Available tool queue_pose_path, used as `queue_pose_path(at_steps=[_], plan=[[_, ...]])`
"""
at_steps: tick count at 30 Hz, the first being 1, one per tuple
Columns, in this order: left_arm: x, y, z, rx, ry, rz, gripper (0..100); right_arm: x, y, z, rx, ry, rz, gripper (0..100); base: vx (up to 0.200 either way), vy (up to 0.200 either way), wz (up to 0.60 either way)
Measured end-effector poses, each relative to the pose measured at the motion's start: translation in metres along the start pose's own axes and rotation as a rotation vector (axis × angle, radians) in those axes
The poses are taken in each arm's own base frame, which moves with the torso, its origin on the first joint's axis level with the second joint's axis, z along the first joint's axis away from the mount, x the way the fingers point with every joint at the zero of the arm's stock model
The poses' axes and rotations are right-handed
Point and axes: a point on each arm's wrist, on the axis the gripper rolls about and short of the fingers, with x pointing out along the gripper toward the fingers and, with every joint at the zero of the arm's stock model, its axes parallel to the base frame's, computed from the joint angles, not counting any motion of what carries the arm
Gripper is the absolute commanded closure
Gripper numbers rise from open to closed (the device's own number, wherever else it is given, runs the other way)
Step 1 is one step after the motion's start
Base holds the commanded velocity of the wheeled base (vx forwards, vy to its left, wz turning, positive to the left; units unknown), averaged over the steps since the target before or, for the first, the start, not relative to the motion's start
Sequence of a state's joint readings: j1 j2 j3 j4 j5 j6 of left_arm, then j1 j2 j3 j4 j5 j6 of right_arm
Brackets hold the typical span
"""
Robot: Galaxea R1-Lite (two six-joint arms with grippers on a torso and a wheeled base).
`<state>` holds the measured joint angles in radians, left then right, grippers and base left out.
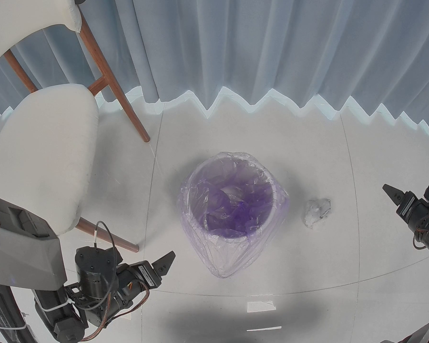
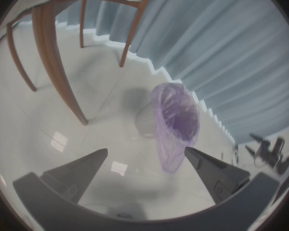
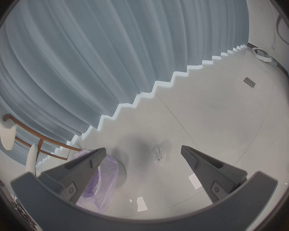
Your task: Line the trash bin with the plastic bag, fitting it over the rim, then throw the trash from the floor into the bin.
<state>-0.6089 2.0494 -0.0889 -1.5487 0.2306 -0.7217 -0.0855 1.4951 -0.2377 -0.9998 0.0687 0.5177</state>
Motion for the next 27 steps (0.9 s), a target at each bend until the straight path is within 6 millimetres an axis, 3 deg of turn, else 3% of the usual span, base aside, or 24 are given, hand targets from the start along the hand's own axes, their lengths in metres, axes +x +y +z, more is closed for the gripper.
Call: queue_pose_path(at_steps=[7,27], plan=[[0.023,-0.002,0.007,-0.121,-0.044,-0.012,0,-0.025,-0.002,-0.006,-0.003,-0.02,0.001,0,0.0,0.0,0.0],[0.114,-0.017,0.009,-0.009,-0.162,-0.078,0,-0.059,0.003,-0.003,-0.07,-0.086,0.043,0,0.0,0.0,0.0]])
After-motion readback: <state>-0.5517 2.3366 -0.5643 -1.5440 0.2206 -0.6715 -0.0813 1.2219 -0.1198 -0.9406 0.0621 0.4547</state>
